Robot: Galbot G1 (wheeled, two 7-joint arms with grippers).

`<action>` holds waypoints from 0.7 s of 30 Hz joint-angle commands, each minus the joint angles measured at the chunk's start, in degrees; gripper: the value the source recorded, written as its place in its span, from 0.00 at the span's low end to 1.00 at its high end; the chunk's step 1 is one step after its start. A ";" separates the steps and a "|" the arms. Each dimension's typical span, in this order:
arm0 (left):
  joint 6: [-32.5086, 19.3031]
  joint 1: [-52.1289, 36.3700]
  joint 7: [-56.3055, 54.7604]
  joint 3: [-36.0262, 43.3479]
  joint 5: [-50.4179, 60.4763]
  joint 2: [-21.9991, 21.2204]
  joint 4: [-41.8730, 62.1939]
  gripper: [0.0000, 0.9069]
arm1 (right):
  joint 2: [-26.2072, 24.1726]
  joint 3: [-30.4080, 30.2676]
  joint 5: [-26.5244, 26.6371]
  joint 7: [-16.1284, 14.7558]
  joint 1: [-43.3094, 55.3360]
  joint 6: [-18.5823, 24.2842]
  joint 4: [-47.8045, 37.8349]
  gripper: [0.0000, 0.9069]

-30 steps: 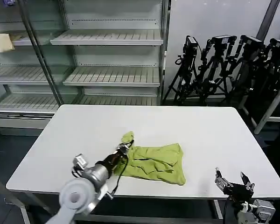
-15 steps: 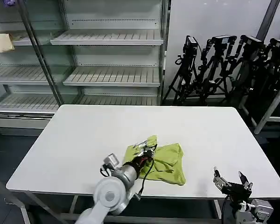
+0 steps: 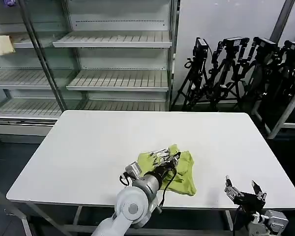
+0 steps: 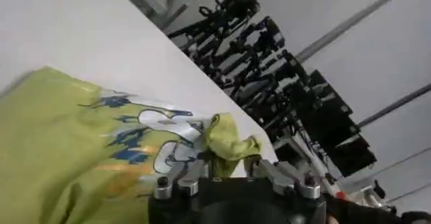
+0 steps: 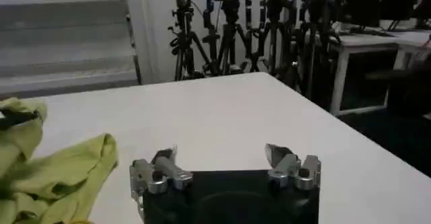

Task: Fold and organize the clothes.

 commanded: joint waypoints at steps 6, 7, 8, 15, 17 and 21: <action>3.43 2.92 8.28 -1.44 3.38 2.66 -11.04 1.00 | -1.34 -1.14 -0.71 -0.81 1.34 -0.03 -0.14 1.00; 3.54 3.03 8.29 -2.17 3.44 3.02 -11.77 1.00 | -1.47 -1.17 -0.67 -0.82 1.51 -0.02 -0.22 1.00; 3.67 3.36 8.29 -3.46 3.61 3.73 -12.47 1.00 | -1.61 -1.28 -0.63 -0.81 1.72 -0.05 -0.35 1.00; 5.41 8.43 8.54 -12.58 12.19 12.67 -11.76 1.00 | -2.07 -2.72 -0.60 -1.03 3.31 0.05 -1.97 1.00; 5.44 9.72 8.56 -14.01 12.39 14.76 -11.35 1.00 | -2.13 -3.24 -0.61 -1.03 3.88 0.05 -2.41 1.00; 6.15 11.16 8.13 -15.27 12.47 17.19 -9.53 1.00 | -2.52 -4.02 -0.64 -0.97 4.61 0.03 -3.10 1.00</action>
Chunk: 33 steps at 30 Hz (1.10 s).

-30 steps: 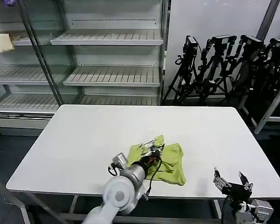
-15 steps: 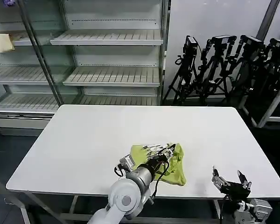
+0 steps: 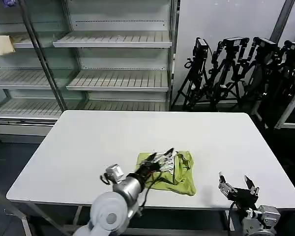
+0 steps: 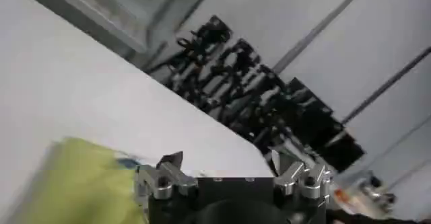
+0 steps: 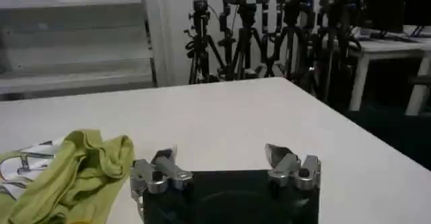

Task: Fold and organize the clothes.

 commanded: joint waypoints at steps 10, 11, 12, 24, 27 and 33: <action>2.59 2.66 1.08 -5.09 4.60 6.11 6.70 1.00 | 0.06 -0.57 -0.15 0.15 0.58 -0.10 -0.46 1.00; 2.86 2.61 0.96 -4.81 3.51 5.71 6.91 1.00 | 0.10 -0.32 -0.11 0.14 0.37 -0.10 -0.33 1.00; 3.22 2.53 0.70 -4.41 2.25 5.24 7.09 1.00 | 0.10 -0.05 -0.09 0.15 0.24 -0.09 -0.25 1.00; 5.19 0.68 0.39 -0.90 -0.02 -0.28 11.36 1.00 | 0.39 1.76 0.11 0.24 -1.20 -0.14 1.12 1.00; 5.05 -0.16 0.34 -1.34 -2.89 -0.76 11.44 1.00 | 0.50 1.96 0.04 0.23 -1.61 -0.13 1.19 1.00; 3.53 -0.26 0.39 -1.96 -7.41 -1.21 11.40 0.50 | 0.83 2.15 0.03 0.40 -1.88 -0.19 1.62 1.00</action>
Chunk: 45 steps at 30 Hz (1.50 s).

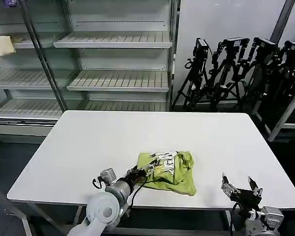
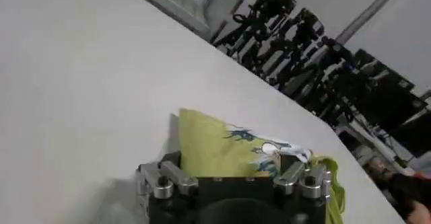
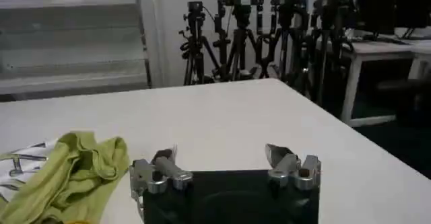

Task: Fold and organize the clothes.

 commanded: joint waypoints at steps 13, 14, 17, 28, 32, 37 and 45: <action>-3.16 0.65 0.19 -1.24 -11.21 -0.95 1.27 0.03 | 0.88 0.62 -0.30 0.34 -1.39 -0.12 1.43 1.00; -3.17 0.71 0.19 -1.38 -11.57 -0.97 1.02 0.03 | 0.98 0.64 -0.34 0.33 -1.50 -0.10 1.56 1.00; -3.20 1.25 0.39 -2.27 -13.80 -0.96 0.00 0.03 | 1.16 0.74 -0.33 0.30 -1.69 -0.05 1.84 1.00; -4.82 4.95 -0.24 -11.40 -25.27 1.84 -5.34 0.03 | 1.67 -0.01 -0.21 0.16 -0.43 0.13 1.51 1.00; -5.33 8.60 -0.30 -19.44 -28.74 5.59 -8.14 0.03 | 1.50 -0.50 0.10 -0.02 0.72 0.25 0.78 1.00; -4.25 10.66 -0.84 -29.82 -31.42 14.63 -8.98 0.03 | 1.49 -1.42 0.63 -0.22 2.76 0.52 -0.50 1.00; 4.31 12.93 -0.52 -51.93 -28.35 33.68 -11.56 0.04 | 1.39 -2.94 1.55 -0.42 5.51 0.81 -1.48 1.00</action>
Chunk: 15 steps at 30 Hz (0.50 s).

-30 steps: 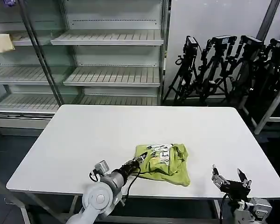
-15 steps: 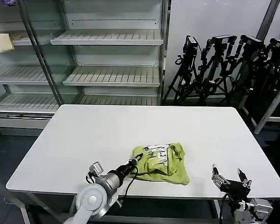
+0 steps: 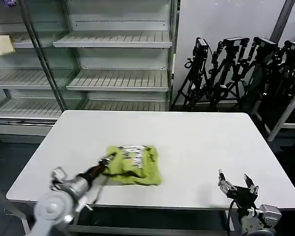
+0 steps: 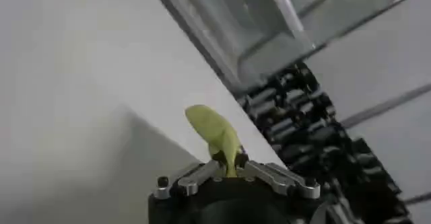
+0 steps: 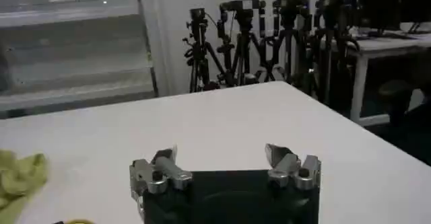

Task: Fold and organize the clothes.

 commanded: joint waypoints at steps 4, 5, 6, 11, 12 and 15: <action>8.33 4.40 2.07 -25.60 5.57 28.19 -7.70 0.04 | -0.04 -1.52 0.83 -0.05 3.92 0.13 -0.87 1.00; 8.33 4.06 3.21 -20.88 12.38 28.25 -10.50 0.04 | 0.06 -1.70 0.77 -0.05 4.01 0.20 -0.83 1.00; 8.30 4.35 4.23 -17.74 17.32 27.56 -11.88 0.04 | 0.10 -1.83 0.72 -0.05 3.99 0.25 -0.80 1.00; 7.86 5.42 5.13 11.74 47.13 17.40 -14.85 0.04 | 0.96 -2.00 -0.72 -0.04 2.31 0.56 0.63 1.00; 7.21 5.55 5.56 18.30 50.85 14.89 -12.37 0.04 | 1.29 -1.86 -1.05 -0.02 1.73 0.61 1.11 1.00; 6.71 2.73 5.05 29.70 62.66 7.42 -6.03 0.04 | 2.13 -1.28 -2.23 0.00 0.32 0.85 2.52 1.00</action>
